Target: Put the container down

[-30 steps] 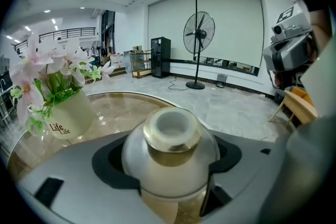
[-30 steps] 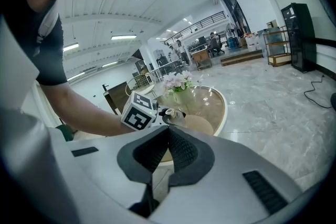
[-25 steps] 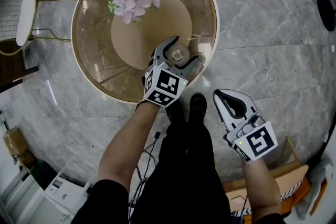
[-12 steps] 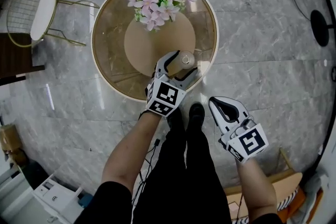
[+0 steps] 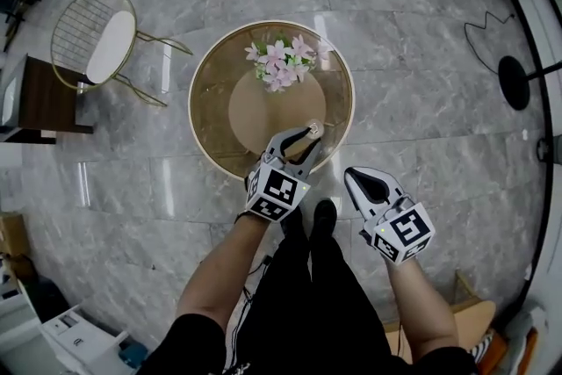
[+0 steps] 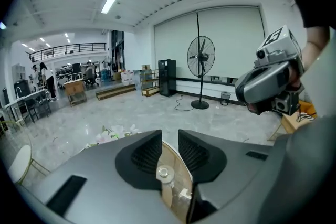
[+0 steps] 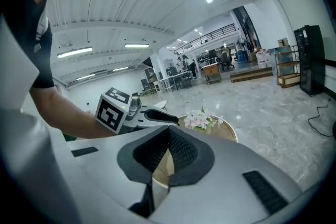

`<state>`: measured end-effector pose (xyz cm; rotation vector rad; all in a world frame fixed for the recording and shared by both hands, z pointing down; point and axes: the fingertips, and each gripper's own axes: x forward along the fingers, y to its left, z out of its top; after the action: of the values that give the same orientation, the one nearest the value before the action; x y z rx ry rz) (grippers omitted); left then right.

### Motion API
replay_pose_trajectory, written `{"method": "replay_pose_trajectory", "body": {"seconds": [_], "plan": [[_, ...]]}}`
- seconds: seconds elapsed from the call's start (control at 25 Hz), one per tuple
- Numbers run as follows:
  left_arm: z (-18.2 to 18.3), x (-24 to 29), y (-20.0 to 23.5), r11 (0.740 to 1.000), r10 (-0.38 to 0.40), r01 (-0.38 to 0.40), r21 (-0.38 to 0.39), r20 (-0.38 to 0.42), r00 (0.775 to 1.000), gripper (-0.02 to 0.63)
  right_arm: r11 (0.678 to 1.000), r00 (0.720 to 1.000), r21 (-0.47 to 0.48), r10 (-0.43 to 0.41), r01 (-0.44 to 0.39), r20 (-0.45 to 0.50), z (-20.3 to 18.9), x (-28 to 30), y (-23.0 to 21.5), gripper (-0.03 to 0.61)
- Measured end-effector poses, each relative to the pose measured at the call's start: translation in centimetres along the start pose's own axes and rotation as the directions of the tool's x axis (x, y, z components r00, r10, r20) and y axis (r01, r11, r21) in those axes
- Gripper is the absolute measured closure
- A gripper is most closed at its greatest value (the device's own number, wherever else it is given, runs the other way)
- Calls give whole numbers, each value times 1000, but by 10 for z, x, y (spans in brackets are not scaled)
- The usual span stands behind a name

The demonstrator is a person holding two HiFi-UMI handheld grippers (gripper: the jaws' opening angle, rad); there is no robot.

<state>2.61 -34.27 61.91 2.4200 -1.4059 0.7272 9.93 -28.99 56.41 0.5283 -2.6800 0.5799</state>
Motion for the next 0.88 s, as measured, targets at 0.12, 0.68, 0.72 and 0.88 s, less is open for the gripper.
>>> {"method": "replay_pose_trajectory", "body": {"seconds": [0.12, 0.68, 0.72, 0.88], "plan": [[23, -28, 0, 999, -1, 1, -42, 6, 1000, 576, 1000, 1000, 0, -2, 2, 14, 19, -16, 11, 563], [114, -146, -20, 957, 93, -74, -279, 56, 994, 597, 996, 989, -43, 82, -77, 121, 113, -80, 59, 565], [119, -151, -26, 963, 83, -67, -261, 50, 995, 597, 996, 989, -50, 83, -77, 125, 118, -84, 61, 565], [140, -169, -40, 975, 86, -73, -208, 53, 995, 597, 992, 983, -81, 104, -92, 150, 139, -100, 70, 566]]}}
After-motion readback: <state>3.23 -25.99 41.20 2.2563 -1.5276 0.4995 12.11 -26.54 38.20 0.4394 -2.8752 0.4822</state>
